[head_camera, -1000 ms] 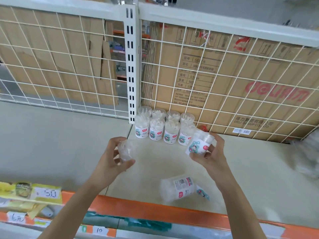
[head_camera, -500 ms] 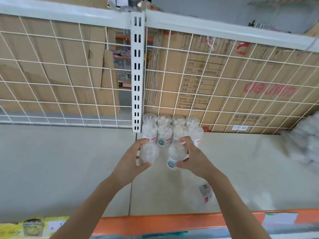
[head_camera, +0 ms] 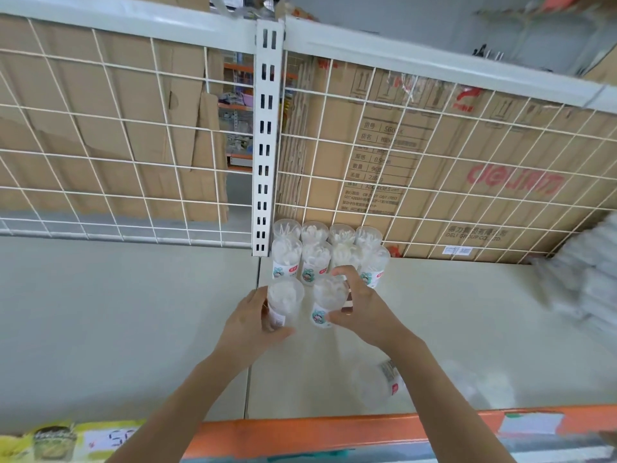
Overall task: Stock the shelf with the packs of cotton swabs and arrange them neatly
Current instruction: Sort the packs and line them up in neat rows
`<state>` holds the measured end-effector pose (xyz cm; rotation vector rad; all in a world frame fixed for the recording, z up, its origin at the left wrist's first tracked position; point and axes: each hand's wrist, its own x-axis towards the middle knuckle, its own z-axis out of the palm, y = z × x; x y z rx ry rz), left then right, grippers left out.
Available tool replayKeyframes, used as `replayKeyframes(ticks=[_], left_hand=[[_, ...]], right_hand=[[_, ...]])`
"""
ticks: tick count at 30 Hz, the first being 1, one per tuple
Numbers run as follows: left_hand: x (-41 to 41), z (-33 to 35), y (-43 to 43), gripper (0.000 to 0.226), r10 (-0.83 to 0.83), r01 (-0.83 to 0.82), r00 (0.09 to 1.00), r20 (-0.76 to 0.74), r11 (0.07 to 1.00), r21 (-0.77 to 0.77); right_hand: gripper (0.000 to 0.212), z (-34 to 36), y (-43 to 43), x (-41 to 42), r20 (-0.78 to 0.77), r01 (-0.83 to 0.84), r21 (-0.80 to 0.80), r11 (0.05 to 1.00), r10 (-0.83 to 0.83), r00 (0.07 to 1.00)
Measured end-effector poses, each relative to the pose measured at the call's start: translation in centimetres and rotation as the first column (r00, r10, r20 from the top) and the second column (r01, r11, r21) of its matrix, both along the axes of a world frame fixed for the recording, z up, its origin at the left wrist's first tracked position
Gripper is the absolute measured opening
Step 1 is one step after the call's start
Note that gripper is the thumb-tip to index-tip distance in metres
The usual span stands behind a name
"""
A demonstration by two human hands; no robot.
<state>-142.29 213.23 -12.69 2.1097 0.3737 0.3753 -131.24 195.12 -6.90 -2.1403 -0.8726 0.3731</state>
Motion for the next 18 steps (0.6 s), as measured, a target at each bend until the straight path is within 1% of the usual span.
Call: replayKeyframes(ticks=[2, 4, 5, 8, 10, 12, 15, 18], left_hand=[[0.3, -0.3, -0.1, 0.056, 0.061, -0.058, 0.998, -0.026, 0.995, 0.079], [0.6, -0.3, -0.3, 0.056, 0.082, -0.077, 0.996, -0.044, 0.992, 0.101], [0.7, -0.2, -0.2, 0.056, 0.079, -0.073, 0.995, -0.058, 0.992, 0.102], [0.5, 0.2, 0.5, 0.07, 0.031, -0.03, 0.996, -0.087, 0.999, 0.018], [0.0, 0.9, 0.8, 0.08, -0.006, 0.005, 0.998, -0.064, 1.0, -0.016], [-0.6, 1.6, 1.1, 0.085, -0.018, 0.018, 1.0, 0.003, 1.0, 0.002], [-1.0, 2.7, 1.6, 0.079, -0.092, 0.1, 0.985, 0.146, 0.994, -0.052], [-0.5, 3.7, 1.5, 0.061, -0.203, 0.216, 0.965, 0.167, 0.974, -0.062]], right_hand=[[0.058, -0.2, 0.3, 0.1, -0.011, -0.042, 0.018, 0.999, 0.042, 0.999], [0.062, -0.3, 0.4, 0.3, -0.008, -0.067, 0.007, 0.998, 0.067, 0.998], [0.066, -0.4, 0.4, 0.4, 0.004, -0.078, -0.011, 0.997, 0.078, 0.997], [0.076, -0.3, 0.0, 0.5, 0.039, -0.087, -0.03, 0.996, 0.088, 0.995], [0.073, 0.0, -0.3, 0.5, 0.075, -0.077, 0.007, 0.997, 0.076, 0.994], [0.063, 0.2, -0.5, 0.6, 0.116, -0.082, 0.042, 0.996, 0.076, 0.99], [0.05, 0.5, -0.3, 0.8, 0.159, -0.124, 0.039, 0.991, 0.117, 0.98], [0.045, 0.7, 0.0, 0.8, 0.182, -0.135, 0.022, 0.991, 0.129, 0.975]])
